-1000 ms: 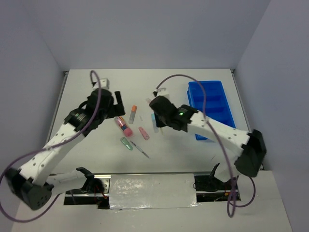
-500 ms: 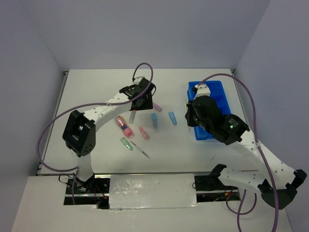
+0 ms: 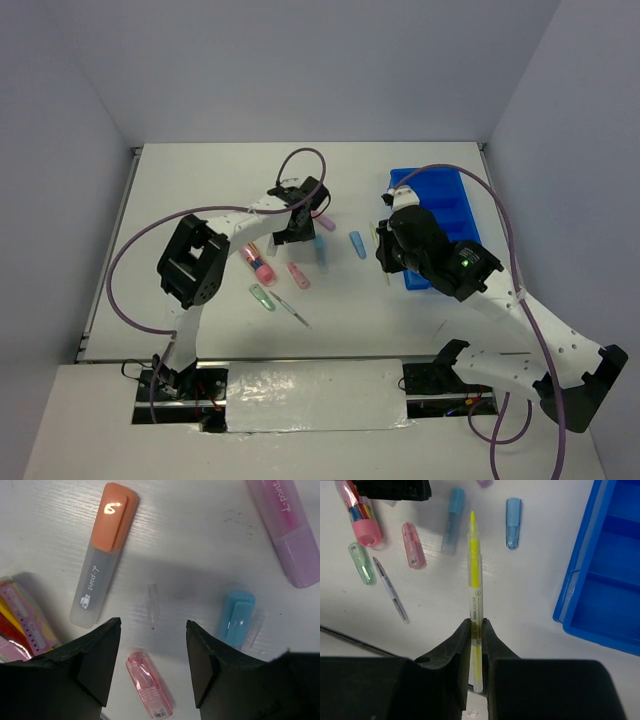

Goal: Sort the stationery into containers
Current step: Close the pen cap on the pen.

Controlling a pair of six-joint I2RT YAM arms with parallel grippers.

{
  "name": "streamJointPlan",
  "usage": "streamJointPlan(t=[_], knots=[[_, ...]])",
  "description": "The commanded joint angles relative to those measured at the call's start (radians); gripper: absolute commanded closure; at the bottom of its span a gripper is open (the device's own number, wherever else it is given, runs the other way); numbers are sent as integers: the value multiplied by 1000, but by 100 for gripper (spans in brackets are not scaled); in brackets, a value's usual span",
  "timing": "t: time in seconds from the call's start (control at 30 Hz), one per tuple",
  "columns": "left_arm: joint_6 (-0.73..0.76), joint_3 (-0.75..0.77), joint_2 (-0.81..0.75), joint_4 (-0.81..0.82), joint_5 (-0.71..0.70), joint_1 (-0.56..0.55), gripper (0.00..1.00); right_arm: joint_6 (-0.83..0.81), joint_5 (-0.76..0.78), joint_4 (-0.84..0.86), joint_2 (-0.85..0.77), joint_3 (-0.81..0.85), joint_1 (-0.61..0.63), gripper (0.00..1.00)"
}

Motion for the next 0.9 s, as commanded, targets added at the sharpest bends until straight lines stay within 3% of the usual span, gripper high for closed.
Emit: streamJointPlan(t=[0.0,0.37,0.43,0.6,0.77,0.83,0.87], knots=[[-42,-8,27,30,-7,4,34,-18,-35,58,7,-10,-7,100],[-38,-56,34,77,41,40,39,-16,-44,72,20,-15,-7,100],[-36,-70,32,95,58,41,45,-18,-47,72,23,-12,-5,100],[-31,-96,37,126,95,43,48,-16,-62,75,27,-4,-5,100],[-35,-122,29,135,102,43,62,-18,-75,76,20,-4,-5,100],[-36,-132,24,139,107,43,71,-18,-82,78,19,-2,-4,100],[-30,-143,21,143,114,41,82,-18,-88,82,17,-2,-4,100]])
